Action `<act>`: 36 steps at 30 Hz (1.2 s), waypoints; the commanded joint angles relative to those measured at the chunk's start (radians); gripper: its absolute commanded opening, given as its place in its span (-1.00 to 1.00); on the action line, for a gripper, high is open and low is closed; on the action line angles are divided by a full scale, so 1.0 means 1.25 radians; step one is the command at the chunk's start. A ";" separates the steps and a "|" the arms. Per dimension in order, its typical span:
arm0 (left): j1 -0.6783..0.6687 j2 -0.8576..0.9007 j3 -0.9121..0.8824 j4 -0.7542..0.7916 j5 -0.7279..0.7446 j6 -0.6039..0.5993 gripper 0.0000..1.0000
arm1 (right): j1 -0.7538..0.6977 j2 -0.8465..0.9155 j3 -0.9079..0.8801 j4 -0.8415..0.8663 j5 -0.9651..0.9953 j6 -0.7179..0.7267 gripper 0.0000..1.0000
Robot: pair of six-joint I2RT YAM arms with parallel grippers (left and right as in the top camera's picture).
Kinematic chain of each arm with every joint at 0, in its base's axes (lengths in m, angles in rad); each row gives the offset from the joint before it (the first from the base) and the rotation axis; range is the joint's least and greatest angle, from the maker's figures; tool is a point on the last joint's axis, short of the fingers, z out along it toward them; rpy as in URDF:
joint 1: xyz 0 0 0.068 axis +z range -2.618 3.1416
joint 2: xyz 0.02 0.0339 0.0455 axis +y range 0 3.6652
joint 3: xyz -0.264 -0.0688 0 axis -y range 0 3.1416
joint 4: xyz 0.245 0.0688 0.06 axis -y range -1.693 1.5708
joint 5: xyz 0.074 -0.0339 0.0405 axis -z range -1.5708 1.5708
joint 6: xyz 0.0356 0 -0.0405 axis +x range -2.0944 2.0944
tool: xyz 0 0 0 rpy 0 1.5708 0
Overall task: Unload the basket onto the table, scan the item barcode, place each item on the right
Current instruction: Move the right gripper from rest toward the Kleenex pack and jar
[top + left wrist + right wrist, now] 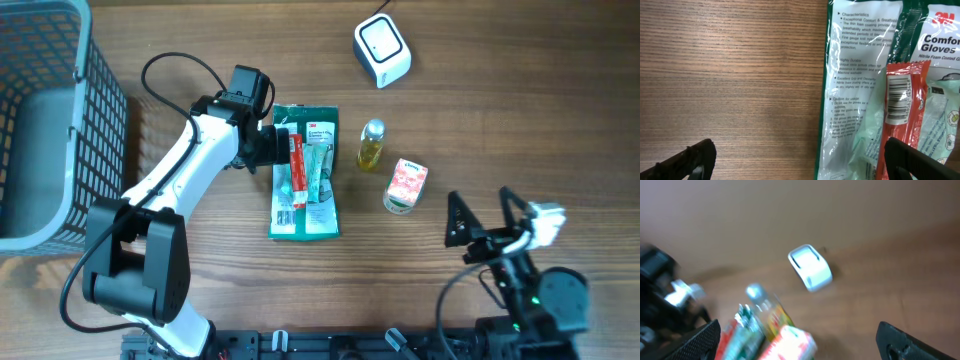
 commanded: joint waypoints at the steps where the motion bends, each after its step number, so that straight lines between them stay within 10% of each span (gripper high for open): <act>1: -0.003 -0.014 -0.007 0.002 -0.007 -0.001 1.00 | -0.003 0.116 0.207 -0.068 -0.022 -0.006 1.00; 11: -0.003 -0.014 -0.007 0.002 -0.008 -0.001 1.00 | -0.003 0.653 0.821 -0.500 -0.087 -0.057 1.00; 15: -0.003 -0.014 -0.007 0.002 -0.007 -0.001 1.00 | -0.003 0.745 0.828 -0.514 -0.143 -0.030 0.99; 17: -0.003 -0.014 -0.007 0.002 -0.007 -0.001 1.00 | -0.003 0.790 0.828 -0.548 -0.152 -0.010 0.63; 36: -0.003 -0.014 -0.007 0.002 -0.007 -0.002 1.00 | 0.021 1.123 0.749 -0.686 -0.132 -0.001 0.35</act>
